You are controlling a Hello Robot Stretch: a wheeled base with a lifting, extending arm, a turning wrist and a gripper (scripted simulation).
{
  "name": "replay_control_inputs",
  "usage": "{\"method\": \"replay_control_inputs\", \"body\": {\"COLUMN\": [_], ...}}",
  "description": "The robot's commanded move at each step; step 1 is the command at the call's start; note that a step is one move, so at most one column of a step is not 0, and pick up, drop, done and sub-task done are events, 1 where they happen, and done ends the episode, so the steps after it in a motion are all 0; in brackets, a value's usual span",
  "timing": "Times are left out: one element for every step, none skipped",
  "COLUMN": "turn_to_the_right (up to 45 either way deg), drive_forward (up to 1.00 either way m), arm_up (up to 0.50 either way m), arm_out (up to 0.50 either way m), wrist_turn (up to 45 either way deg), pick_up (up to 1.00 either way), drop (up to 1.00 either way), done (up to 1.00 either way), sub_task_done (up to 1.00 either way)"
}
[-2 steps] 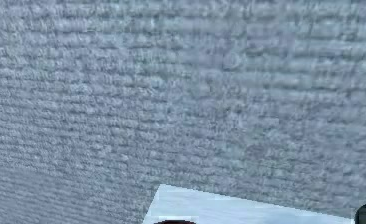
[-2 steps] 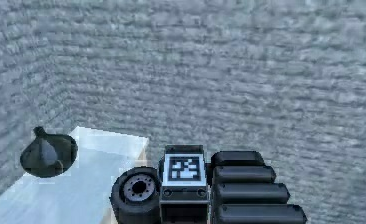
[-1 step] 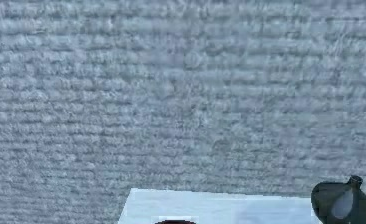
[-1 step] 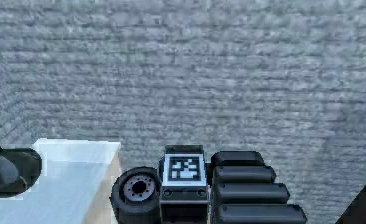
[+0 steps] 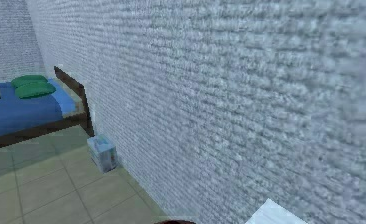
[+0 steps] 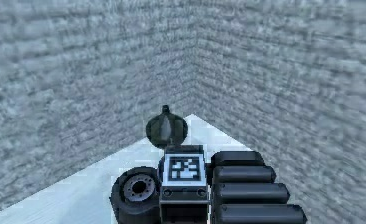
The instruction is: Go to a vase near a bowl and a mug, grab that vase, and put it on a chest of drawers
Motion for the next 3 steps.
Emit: {"method": "replay_control_inputs", "body": {"turn_to_the_right": [-3.0,0.0,0.0], "drive_forward": [0.0,0.0,0.0], "arm_up": [0.0,0.0,0.0], "arm_out": [0.0,0.16,0.0], "wrist_turn": [0.0,0.0,45.0], "pick_up": [0.0,0.0,0.0], "drop": [0.0,0.0,0.0], "done": [0.0,0.0,0.0], "sub_task_done": [0.0,0.0,0.0]}}
